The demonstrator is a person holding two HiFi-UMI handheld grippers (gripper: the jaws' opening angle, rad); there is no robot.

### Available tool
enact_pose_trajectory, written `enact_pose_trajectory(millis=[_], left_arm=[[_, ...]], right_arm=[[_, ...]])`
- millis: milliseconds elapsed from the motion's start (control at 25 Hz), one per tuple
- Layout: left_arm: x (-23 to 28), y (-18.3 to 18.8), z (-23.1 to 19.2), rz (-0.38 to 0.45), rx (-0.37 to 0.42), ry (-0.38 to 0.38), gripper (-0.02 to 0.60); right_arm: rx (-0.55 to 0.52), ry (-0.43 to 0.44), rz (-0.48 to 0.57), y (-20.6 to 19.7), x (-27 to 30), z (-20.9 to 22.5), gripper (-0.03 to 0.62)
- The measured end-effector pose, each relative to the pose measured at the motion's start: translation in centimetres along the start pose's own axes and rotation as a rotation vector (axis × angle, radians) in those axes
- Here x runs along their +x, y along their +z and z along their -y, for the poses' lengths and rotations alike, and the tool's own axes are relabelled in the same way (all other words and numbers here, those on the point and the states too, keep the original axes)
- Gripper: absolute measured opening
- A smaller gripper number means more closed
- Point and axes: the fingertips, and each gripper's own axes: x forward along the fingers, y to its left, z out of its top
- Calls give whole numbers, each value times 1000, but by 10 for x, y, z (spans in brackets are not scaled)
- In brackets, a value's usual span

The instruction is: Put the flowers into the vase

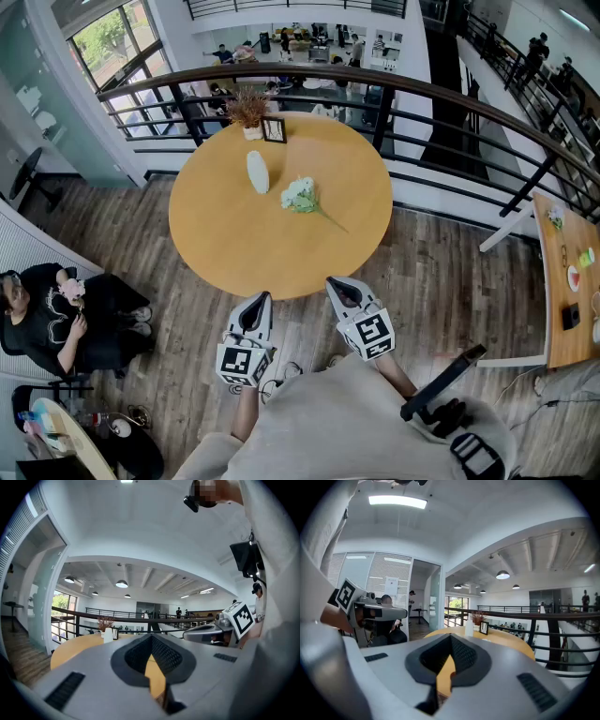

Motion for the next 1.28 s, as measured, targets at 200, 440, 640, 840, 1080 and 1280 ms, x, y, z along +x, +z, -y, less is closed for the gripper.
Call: enact_pose_trajectory(millis=[200,440,640,840,1080,1280], left_arm=[[-5,-4,6,-5,-20,5,6],[-11,-1,9,5,-21,27,6],[-10,-1,12,3,-7,44,6],[-10,-1,18,-5,-10,65,6],[-8,1,28,-20,-4,90,6],[-5,-2,34,-34,-7,111,6]], right_arm=[[-4,25,-3,-2,-5,-6,8],[-12,45,2,0,-6,-8,8],[-8,72,11,0,-5,-7,8],[40,112,23,-3,-14,-5,8],[49,115,1,-11,-22,4,8],[30,127,-27,-17,-19,8,8]])
